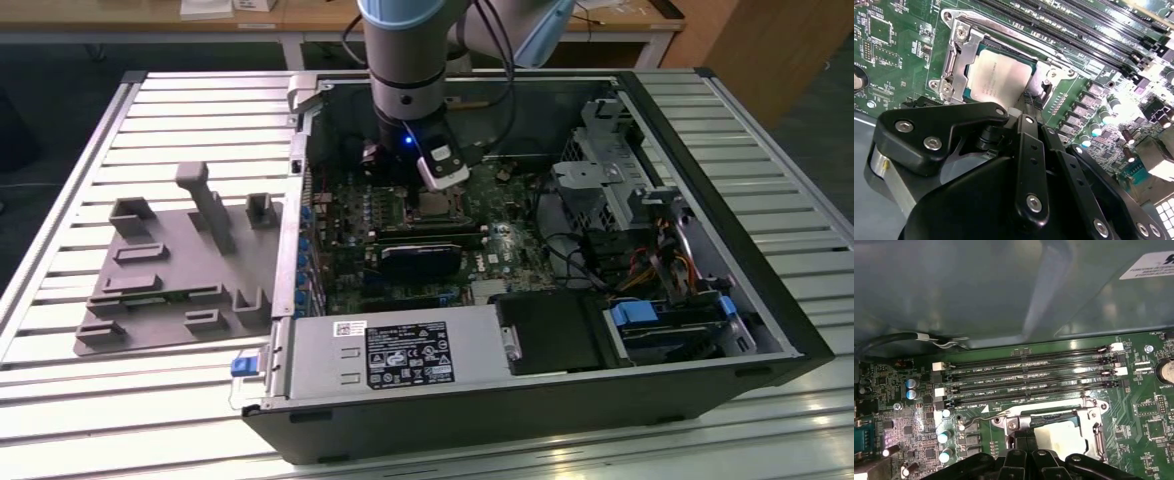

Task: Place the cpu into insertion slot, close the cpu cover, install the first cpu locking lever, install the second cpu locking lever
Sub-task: 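Close the cpu cover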

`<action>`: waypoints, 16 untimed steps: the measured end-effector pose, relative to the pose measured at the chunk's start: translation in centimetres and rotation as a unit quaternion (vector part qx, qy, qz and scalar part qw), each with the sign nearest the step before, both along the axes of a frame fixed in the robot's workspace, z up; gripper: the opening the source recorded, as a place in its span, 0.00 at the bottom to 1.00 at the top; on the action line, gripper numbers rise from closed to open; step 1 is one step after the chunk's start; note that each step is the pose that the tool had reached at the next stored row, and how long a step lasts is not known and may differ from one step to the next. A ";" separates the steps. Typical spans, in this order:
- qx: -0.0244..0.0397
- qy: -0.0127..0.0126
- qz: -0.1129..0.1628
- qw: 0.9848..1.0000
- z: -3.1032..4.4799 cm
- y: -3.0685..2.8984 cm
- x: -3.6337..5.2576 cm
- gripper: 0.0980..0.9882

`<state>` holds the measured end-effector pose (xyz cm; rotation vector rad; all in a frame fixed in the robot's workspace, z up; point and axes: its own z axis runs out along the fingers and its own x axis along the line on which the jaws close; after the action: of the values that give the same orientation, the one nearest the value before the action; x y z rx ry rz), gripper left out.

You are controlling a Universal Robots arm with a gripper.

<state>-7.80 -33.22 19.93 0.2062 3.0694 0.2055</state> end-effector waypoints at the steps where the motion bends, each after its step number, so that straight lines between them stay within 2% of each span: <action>1: 0.000 0.000 0.000 1.000 0.00 0.00 0.03 0.00; 12: 0.002 0.000 0.001 1.000 0.51 0.01 0.05 0.00; 15: 0.013 0.000 0.001 1.000 0.51 0.01 0.04 0.00; 16: 0.015 0.000 0.001 1.000 0.51 0.00 0.04 0.00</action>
<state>-7.75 -33.22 20.44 0.2060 3.0679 0.2508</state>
